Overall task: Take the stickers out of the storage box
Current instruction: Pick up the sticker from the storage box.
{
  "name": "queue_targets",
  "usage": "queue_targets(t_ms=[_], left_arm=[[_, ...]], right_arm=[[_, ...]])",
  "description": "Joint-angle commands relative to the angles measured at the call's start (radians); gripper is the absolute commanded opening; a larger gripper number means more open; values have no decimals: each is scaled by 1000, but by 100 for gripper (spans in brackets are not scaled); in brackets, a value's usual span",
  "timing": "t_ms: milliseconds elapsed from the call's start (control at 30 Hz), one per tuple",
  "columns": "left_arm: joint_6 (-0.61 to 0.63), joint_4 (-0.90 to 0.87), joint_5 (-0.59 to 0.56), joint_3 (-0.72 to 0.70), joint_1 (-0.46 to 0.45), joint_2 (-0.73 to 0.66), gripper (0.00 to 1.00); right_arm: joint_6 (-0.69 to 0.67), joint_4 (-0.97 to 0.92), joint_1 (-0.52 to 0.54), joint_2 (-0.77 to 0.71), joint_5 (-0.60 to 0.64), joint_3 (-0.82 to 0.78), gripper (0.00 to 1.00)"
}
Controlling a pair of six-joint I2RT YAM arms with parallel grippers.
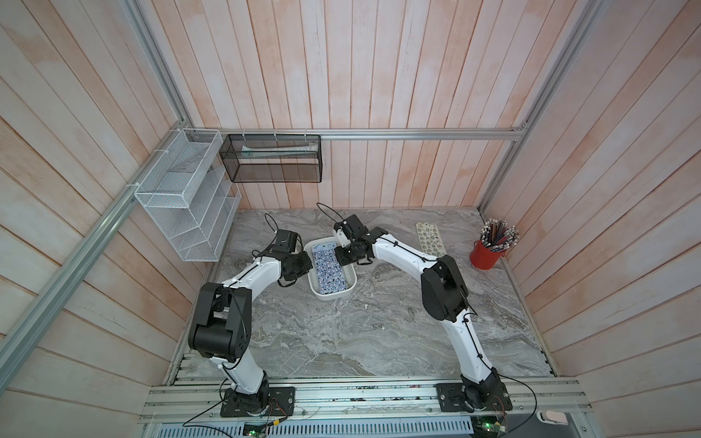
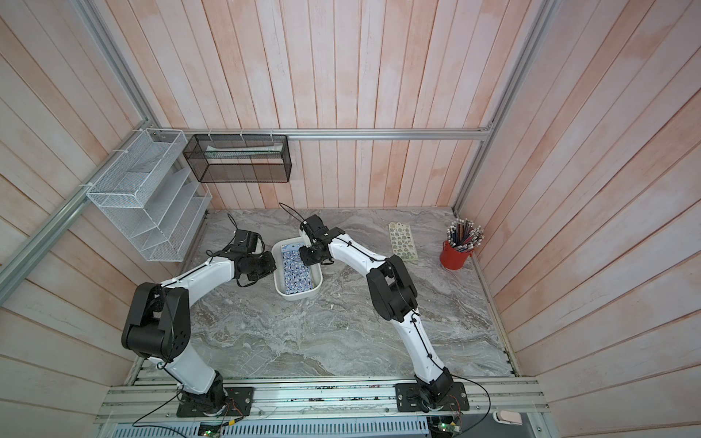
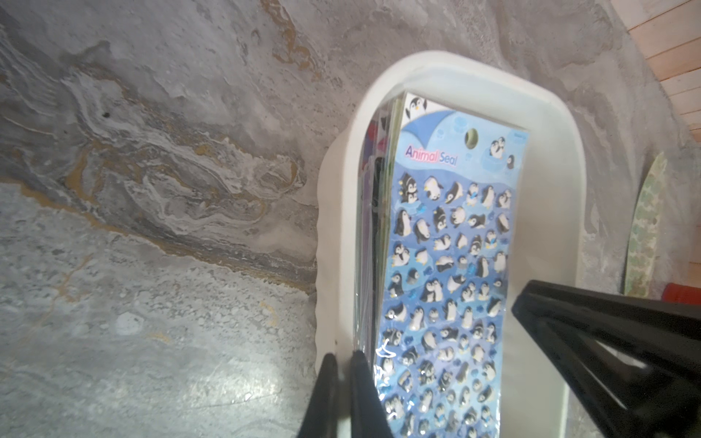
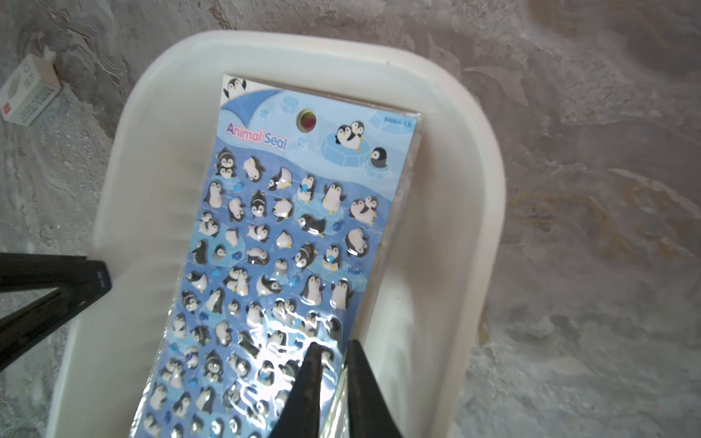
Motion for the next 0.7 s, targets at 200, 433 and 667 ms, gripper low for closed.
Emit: queue_targets(t_ms=[200, 433, 667], left_arm=[[-14, 10, 6, -27, 9, -5, 0], [-17, 13, 8, -30, 9, -5, 0], [-19, 15, 11, -32, 8, -4, 0]], right_arm=[[-12, -40, 17, 57, 56, 55, 37], [-11, -29, 22, 73, 6, 67, 45], [12, -16, 8, 74, -97, 67, 44]])
